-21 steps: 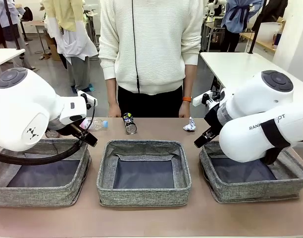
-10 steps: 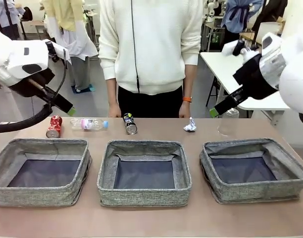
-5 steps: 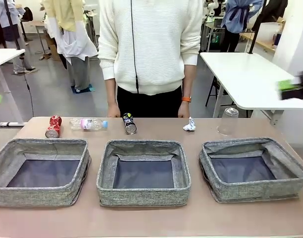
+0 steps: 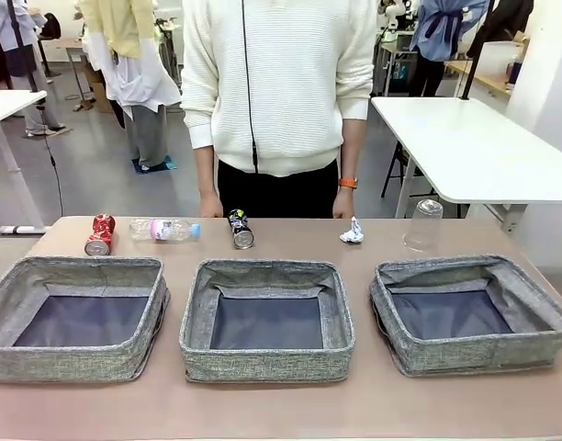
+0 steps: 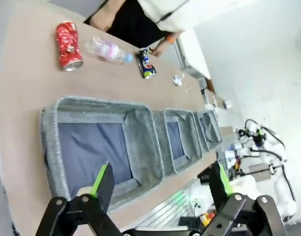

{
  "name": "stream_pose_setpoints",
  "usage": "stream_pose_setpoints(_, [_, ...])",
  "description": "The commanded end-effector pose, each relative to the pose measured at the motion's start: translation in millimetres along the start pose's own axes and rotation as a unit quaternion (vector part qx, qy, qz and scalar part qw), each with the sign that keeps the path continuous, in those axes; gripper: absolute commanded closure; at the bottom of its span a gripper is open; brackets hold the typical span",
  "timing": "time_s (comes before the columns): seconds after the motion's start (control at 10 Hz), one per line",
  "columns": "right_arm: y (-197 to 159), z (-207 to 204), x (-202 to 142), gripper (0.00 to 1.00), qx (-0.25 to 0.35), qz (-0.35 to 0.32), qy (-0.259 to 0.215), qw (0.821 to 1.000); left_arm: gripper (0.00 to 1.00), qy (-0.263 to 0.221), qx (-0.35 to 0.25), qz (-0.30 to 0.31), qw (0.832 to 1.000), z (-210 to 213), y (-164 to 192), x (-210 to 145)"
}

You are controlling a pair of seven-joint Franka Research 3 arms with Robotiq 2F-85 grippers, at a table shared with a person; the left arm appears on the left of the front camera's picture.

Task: Sort the waste into the appropriate baskets.
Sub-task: Pick up the waste item pointed out by the person.

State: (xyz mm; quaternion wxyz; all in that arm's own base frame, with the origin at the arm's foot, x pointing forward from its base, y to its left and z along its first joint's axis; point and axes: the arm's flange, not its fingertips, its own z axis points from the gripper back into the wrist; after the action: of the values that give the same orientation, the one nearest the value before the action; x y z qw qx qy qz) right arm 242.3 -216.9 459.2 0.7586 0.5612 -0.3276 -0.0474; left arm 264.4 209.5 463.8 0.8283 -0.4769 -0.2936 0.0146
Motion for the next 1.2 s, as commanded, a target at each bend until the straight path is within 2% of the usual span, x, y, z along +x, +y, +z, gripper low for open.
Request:
stream_pose_setpoints(0.0, [25.6, -15.9, 7.1, 0.0, 0.002, 0.048, 0.022, 0.999, 0.0, 0.014, -0.004, -0.039, 0.999, -3.2, -16.0, 3.8])
stream_pose_setpoints(1.1, [25.6, -15.9, 7.1, 0.0, 0.002, 0.048, 0.022, 0.999, 0.0, 0.014, -0.004, -0.039, 0.999, -3.2, -16.0, 3.8])
